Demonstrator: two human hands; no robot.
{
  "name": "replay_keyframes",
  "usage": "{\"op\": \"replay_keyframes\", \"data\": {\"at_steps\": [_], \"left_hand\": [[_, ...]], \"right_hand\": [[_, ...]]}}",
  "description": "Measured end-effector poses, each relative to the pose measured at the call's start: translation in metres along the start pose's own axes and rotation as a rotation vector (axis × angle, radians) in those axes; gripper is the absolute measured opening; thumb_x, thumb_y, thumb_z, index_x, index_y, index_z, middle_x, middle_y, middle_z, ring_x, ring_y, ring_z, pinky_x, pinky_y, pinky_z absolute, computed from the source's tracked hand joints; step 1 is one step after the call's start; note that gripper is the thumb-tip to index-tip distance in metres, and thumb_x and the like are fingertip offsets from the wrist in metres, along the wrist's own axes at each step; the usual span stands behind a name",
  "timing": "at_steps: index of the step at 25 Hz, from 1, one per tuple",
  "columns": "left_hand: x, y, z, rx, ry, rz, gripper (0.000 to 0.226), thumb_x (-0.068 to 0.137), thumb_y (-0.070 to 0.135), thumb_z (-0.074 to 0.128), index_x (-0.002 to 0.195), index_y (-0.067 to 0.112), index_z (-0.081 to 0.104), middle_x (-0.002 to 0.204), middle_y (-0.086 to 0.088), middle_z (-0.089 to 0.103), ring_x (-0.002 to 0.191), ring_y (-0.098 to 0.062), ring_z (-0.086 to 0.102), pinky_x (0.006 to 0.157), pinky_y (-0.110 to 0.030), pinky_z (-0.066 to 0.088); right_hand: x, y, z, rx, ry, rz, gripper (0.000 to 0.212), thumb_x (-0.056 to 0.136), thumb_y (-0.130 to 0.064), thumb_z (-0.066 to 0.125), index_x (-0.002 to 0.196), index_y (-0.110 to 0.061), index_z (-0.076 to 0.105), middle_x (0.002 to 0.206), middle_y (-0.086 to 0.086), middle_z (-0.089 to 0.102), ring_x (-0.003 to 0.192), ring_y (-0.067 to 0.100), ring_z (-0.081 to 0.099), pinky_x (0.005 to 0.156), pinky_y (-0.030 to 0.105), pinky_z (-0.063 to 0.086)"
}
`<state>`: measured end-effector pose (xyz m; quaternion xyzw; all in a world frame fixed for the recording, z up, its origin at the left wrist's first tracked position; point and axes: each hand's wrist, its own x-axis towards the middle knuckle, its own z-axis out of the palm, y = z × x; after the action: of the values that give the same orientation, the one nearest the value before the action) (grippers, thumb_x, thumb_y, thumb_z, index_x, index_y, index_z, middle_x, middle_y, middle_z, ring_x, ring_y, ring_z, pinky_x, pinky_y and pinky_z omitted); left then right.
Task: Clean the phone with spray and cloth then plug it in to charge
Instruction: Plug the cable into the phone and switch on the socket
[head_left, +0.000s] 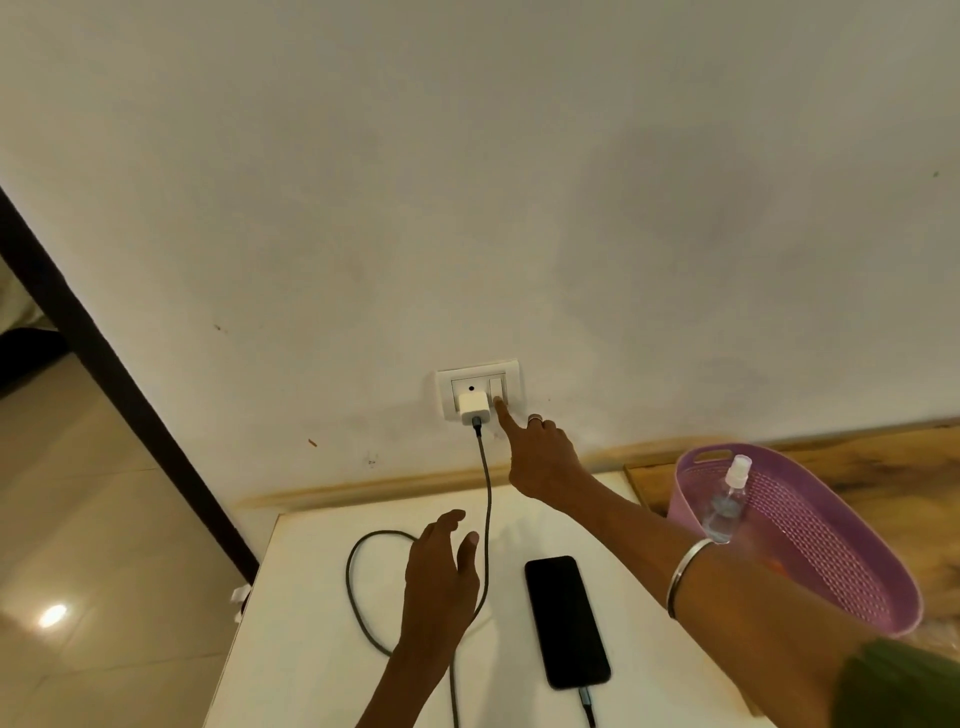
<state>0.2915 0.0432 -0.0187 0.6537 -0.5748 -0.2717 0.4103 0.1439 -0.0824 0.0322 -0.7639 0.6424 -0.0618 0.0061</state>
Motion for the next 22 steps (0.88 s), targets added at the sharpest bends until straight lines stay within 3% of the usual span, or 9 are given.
{"op": "replay_keyframes", "data": {"at_steps": [3,7,12,22], "left_hand": [[0.002,-0.006,0.001,0.018,-0.016,-0.043,0.032,0.100,0.023,0.055,0.132,0.018,0.058,0.129,0.002,0.061,0.122,-0.021,0.054,0.106,-0.039,0.042],[-0.001,-0.016,-0.002,0.039,-0.025,-0.055,0.028,0.099,0.024,0.056,0.127,0.021,0.060,0.124,0.004,0.064,0.116,-0.019,0.057,0.094,-0.025,0.042],[0.014,-0.004,-0.001,0.117,-0.042,0.034,0.036,0.101,0.026,0.050,0.136,0.016,0.054,0.134,0.001,0.059,0.127,-0.020,0.052,0.108,-0.039,0.043],[0.014,0.004,-0.004,0.116,-0.035,0.002,0.038,0.102,0.027,0.050,0.137,0.015,0.054,0.137,0.000,0.058,0.129,-0.020,0.051,0.109,-0.034,0.039]], "right_hand": [[0.008,-0.007,0.006,-0.036,-0.017,0.037,0.096,0.087,-0.015,0.058,0.154,-0.026,-0.010,0.111,0.018,0.057,0.096,0.028,0.057,0.084,0.036,0.045],[0.014,-0.009,0.012,-0.005,-0.087,0.124,0.093,0.090,-0.016,0.056,0.153,-0.036,-0.011,0.084,0.006,0.053,0.074,0.018,0.051,0.071,0.031,0.039],[0.009,-0.003,0.008,0.015,-0.080,0.106,0.093,0.091,-0.018,0.056,0.151,-0.038,-0.012,0.085,0.008,0.051,0.073,0.018,0.051,0.069,0.031,0.041],[-0.041,0.011,0.002,0.071,-0.082,0.014,0.088,0.092,-0.020,0.053,0.154,-0.030,-0.009,0.106,0.013,0.056,0.088,0.026,0.061,0.078,0.036,0.050]]}}
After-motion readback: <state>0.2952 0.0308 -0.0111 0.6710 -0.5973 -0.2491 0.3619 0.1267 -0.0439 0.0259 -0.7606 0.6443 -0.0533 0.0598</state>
